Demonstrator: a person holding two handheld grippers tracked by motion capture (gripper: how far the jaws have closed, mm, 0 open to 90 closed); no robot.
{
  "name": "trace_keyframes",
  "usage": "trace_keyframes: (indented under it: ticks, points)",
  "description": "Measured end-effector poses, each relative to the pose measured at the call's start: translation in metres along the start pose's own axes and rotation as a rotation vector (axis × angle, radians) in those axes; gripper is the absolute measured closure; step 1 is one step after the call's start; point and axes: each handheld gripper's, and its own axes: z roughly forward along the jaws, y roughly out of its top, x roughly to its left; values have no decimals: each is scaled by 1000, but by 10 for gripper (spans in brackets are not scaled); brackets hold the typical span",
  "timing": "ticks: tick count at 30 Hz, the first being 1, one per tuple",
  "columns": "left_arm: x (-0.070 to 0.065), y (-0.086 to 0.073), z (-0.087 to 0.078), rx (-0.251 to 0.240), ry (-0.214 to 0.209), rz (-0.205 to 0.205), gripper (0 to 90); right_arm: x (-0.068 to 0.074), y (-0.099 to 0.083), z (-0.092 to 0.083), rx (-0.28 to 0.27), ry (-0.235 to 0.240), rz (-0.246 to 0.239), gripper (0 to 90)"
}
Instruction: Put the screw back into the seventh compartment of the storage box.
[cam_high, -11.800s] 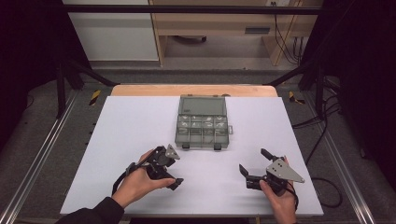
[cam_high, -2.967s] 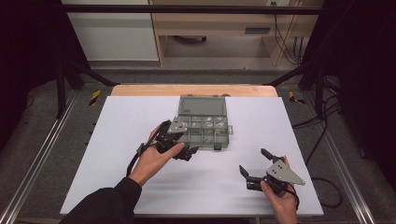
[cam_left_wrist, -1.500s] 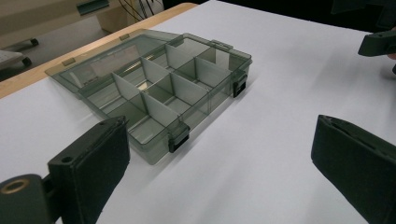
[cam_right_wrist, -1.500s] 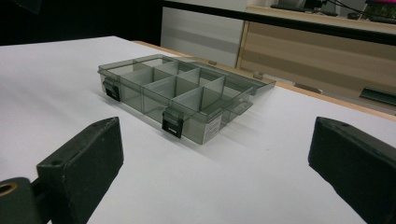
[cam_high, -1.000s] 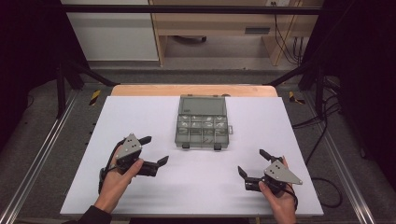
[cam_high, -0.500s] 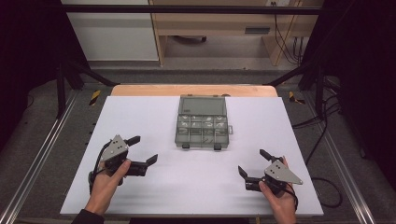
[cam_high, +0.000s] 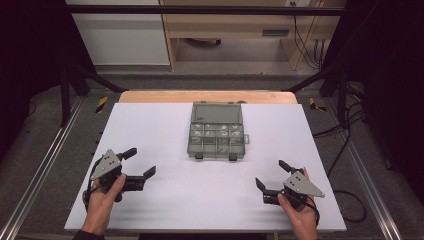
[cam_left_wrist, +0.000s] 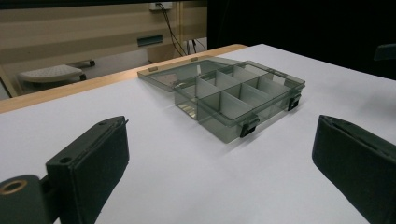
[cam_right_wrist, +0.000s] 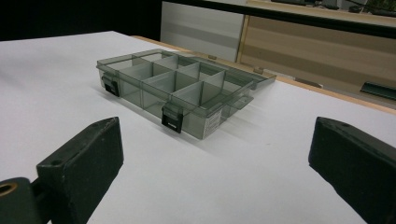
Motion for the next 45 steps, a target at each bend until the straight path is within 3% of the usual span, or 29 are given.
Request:
trace_keyframes:
  ticks: [23,45]
  points:
    - [23,-28,-31,-51,50,-11,35,-2,-1,-2,2,-9,8,31]
    - [31,-53,-37,-99,86,-24,29,-14,-4,-10,-9,-55,41,33]
